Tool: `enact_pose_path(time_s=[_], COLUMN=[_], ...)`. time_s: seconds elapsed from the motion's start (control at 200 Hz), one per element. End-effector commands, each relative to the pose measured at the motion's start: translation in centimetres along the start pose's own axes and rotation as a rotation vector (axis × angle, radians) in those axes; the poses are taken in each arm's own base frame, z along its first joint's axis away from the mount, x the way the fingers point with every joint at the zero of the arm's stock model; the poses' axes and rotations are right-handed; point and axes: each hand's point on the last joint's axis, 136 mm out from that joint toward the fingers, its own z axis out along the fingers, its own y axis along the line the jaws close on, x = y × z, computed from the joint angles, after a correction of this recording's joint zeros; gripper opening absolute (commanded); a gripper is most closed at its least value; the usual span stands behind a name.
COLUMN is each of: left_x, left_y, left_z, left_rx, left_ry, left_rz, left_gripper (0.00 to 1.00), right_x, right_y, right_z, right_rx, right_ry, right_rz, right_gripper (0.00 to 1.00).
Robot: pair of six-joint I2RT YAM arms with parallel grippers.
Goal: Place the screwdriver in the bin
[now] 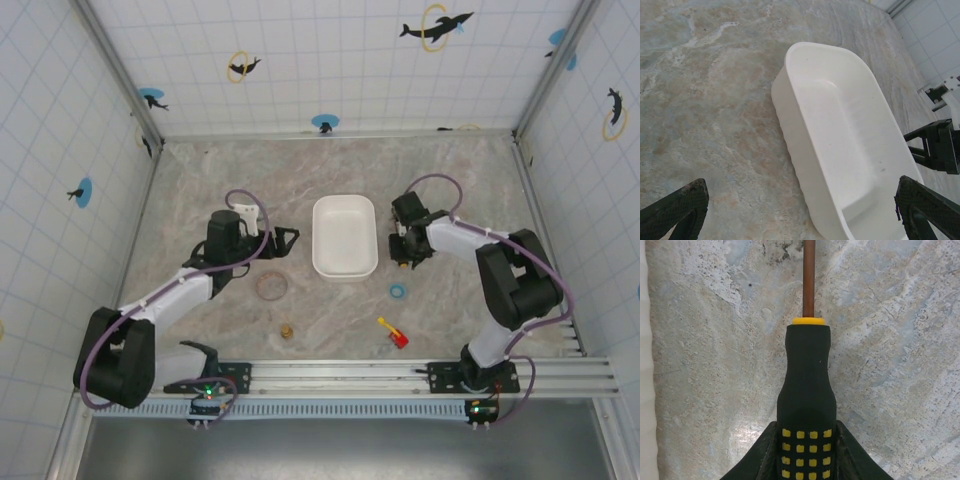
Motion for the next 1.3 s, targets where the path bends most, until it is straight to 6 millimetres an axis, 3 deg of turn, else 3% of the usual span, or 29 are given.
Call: enact_pose_path(time_s=[0.0,0.115,0.245,0.345,0.43,0.551,0.721,0.921,1.296], left_x=[-0.4,-0.8,-1.2,-1.5,-1.7,-1.9,-1.8,-1.3,-1.4], left_y=[-0.4,-0.4,-0.5,-0.5,-0.3,-0.3,0.0,0.3,0.5], left_z=[-0.6,-1.1,-1.7,-2.2,-2.6,-2.9,-2.9,-2.6,-2.6], left_rx=[-0.012,-0.031,-0.048,-0.062,-0.082,-0.09,-0.105,-0.112,-0.122], left_ry=[-0.009,-0.023,-0.041,-0.06,-0.072,-0.079,-0.073,-0.059,-0.058], left_rz=[0.021,0.037,0.056,0.067,0.071,0.083,0.088,0.087,0.093], left_gripper=[0.98,0.98,0.98,0.97,0.98,0.98,0.98,0.98,0.98], right_x=[-3.1,-6.0,-9.1,-9.9,-9.6,-8.8,-6.7,-3.7,-1.7], right_y=[0.6,0.9,3.0,5.8,8.1,10.7,12.8,13.6,14.7], right_z=[-3.7,-8.2,-14.2,-17.4,-18.4,-17.8,-14.3,-10.0,-6.5], right_rx=[-0.035,-0.069,-0.145,-0.187,-0.198,-0.265,-0.338,-0.303,-0.183], right_ry=[-0.109,-0.26,-0.449,-0.57,-0.642,-0.689,-0.587,-0.389,-0.21], right_rz=[0.035,0.083,0.085,0.02,-0.055,-0.11,-0.182,-0.298,-0.297], right_gripper=[0.0,0.0,0.0,0.0,0.0,0.0,0.0,0.0,0.0])
